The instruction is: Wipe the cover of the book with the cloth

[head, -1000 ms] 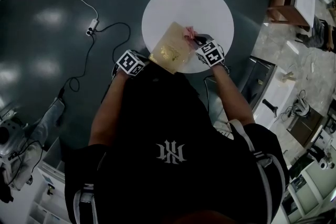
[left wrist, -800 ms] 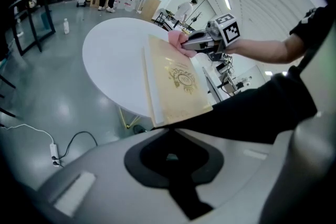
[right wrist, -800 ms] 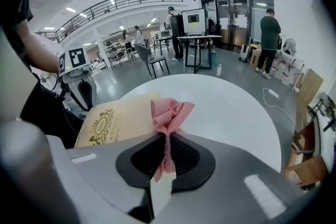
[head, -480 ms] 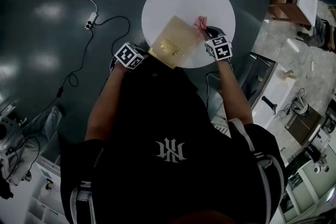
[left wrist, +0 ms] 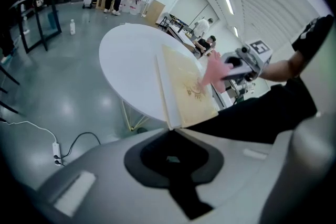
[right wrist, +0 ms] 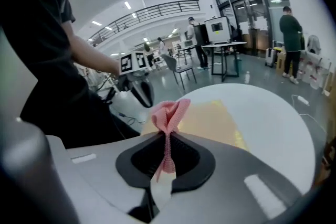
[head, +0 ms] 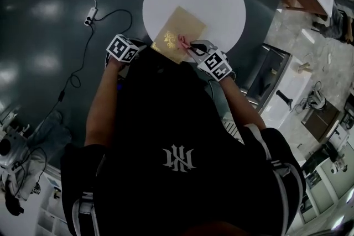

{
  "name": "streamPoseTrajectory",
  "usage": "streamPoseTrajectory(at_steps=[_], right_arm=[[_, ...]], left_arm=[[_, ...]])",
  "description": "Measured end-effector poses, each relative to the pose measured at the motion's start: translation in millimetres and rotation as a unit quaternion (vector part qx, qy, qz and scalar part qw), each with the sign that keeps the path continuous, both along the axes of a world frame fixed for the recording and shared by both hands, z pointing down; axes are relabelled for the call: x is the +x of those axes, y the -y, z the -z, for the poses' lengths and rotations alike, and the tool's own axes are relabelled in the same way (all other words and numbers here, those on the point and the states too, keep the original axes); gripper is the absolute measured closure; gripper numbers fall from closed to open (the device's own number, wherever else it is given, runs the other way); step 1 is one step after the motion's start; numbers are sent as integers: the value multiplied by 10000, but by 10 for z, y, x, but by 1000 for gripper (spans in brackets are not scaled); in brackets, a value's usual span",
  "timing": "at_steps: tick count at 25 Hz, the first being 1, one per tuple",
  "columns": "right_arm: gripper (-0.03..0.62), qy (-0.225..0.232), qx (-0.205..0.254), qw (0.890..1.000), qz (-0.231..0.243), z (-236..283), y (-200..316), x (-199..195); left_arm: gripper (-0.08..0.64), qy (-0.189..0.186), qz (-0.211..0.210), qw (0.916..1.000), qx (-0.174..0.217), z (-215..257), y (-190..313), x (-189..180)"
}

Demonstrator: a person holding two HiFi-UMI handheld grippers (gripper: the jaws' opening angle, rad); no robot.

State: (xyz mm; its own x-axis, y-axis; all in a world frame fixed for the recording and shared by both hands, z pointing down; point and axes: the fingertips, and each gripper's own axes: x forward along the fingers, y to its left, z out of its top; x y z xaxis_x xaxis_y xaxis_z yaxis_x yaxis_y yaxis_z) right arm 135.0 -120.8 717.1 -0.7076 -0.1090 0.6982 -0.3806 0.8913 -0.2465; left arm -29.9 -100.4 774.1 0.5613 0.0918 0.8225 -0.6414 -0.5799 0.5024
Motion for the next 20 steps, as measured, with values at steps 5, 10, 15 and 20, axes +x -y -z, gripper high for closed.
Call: streamPoseTrajectory(at_steps=[5, 10, 15, 20], right_arm=[[569, 232, -520, 9950, 825, -186, -669, -327], [569, 46, -690, 9920, 1056, -393, -845, -323], [569, -217, -638, 9938, 886, -463, -697, -149], [569, -442, -531, 9955, 642, -517, -498, 89]], left_arm=[[538, -121, 128, 9998, 65, 96, 70, -9], [538, -102, 162, 9997, 118, 139, 126, -59], [538, -127, 121, 9998, 91, 148, 121, -40], [538, -86, 6, 9999, 64, 111, 70, -26]])
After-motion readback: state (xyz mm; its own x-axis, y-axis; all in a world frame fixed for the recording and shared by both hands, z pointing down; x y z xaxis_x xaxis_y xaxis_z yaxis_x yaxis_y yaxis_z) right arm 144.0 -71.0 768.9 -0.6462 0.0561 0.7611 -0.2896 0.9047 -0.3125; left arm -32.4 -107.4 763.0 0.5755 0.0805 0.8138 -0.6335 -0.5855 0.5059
